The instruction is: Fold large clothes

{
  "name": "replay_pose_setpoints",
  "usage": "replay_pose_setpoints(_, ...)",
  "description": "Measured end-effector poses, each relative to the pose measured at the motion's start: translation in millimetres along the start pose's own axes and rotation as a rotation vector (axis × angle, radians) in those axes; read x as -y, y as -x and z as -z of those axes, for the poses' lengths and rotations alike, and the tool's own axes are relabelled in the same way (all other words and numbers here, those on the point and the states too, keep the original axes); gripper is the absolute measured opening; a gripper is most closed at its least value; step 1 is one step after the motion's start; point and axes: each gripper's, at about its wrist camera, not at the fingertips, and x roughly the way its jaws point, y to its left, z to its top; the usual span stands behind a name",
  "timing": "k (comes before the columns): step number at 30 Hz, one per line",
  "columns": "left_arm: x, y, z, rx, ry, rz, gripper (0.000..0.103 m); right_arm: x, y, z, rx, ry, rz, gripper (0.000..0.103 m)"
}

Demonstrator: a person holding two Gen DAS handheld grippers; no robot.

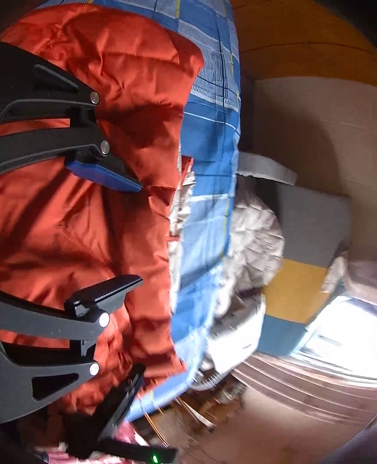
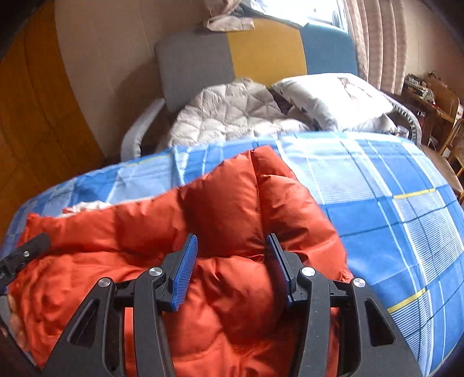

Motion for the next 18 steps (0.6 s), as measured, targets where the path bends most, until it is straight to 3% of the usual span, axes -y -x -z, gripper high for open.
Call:
replay_pose_setpoints(3, 0.0, -21.5, 6.3, -0.037, -0.015, -0.030, 0.060, 6.8, -14.1, 5.5, -0.024, -0.004, 0.000, 0.049)
replay_pose_setpoints(10, -3.1, -33.4, 18.3, -0.007, -0.016, -0.021, 0.062, 16.2, -33.0, 15.7, -0.030, -0.041, -0.048, 0.049)
replay_pose_setpoints(18, -1.9, -15.6, 22.1, 0.002, -0.036, -0.038, 0.061, 9.5, -33.9, 16.2, -0.048, -0.011, -0.008, 0.050)
